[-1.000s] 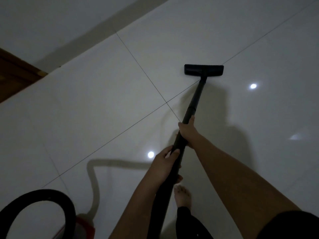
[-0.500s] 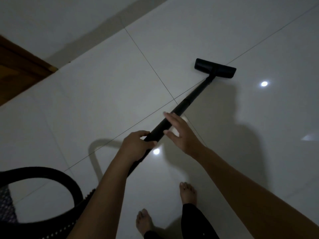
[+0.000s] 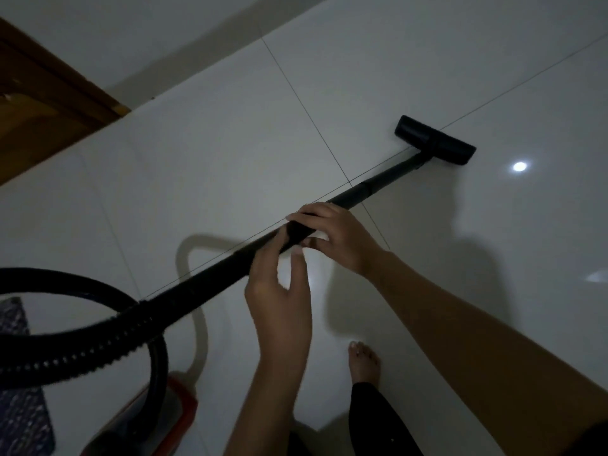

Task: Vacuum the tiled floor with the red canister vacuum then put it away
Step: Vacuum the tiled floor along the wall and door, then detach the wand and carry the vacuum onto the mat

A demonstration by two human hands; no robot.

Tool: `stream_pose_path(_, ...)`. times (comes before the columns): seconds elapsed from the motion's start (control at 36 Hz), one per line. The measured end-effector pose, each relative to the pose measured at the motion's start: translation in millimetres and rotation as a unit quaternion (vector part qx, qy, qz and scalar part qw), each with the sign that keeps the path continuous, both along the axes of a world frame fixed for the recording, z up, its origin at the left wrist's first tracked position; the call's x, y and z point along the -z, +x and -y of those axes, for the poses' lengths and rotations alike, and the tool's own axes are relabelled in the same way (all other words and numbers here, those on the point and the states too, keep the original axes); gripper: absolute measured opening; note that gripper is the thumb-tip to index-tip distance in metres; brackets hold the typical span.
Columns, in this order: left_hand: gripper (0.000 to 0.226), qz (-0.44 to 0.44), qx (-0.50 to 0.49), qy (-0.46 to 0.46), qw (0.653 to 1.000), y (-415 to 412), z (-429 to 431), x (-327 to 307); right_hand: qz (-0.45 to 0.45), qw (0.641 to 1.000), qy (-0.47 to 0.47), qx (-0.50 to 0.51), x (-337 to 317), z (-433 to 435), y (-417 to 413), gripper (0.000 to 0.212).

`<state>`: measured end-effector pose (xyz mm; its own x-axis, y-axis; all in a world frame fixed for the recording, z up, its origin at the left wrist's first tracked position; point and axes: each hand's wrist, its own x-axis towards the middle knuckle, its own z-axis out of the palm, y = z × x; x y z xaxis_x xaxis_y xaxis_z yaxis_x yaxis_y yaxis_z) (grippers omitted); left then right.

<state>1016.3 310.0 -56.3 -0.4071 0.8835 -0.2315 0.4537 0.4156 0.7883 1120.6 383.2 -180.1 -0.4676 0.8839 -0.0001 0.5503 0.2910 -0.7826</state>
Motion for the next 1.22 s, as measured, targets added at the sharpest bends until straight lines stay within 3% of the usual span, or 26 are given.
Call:
stream_pose_path(0.14,0.041,0.086,-0.276,-0.020,0.957,-3,29,8,0.007,0.999,0.004,0.039,-4,2,-28,0.048)
stream_pose_path(0.22,0.059,0.138,-0.346,0.020,0.928,-16,20,13,0.009,0.998,0.019,0.053,-4,11,-46,0.052)
stream_pose_path(0.47,0.079,0.195,-0.412,0.193,0.869,-77,12,35,0.038,0.994,0.048,0.089,-7,61,-114,0.050)
stream_pose_path(0.64,0.079,0.192,-0.460,0.217,0.839,-137,45,42,0.015,0.999,0.010,0.051,-18,106,-164,0.047)
stream_pose_path(0.75,0.085,0.207,-0.445,0.215,0.844,-180,78,35,0.004,1.000,0.005,-0.009,-21,130,-192,0.043)
stream_pose_path(0.89,0.087,0.202,-0.419,0.228,0.856,-233,123,22,-0.008,0.994,-0.034,-0.106,-25,154,-228,0.054)
stream_pose_path(1.03,0.088,0.198,-0.400,0.256,0.857,-294,177,16,0.010,0.990,-0.001,-0.138,-22,199,-289,0.057)
stream_pose_path(1.22,0.079,0.092,-0.386,0.304,0.866,-380,254,19,-0.022,0.990,0.020,-0.141,-18,278,-389,0.059)
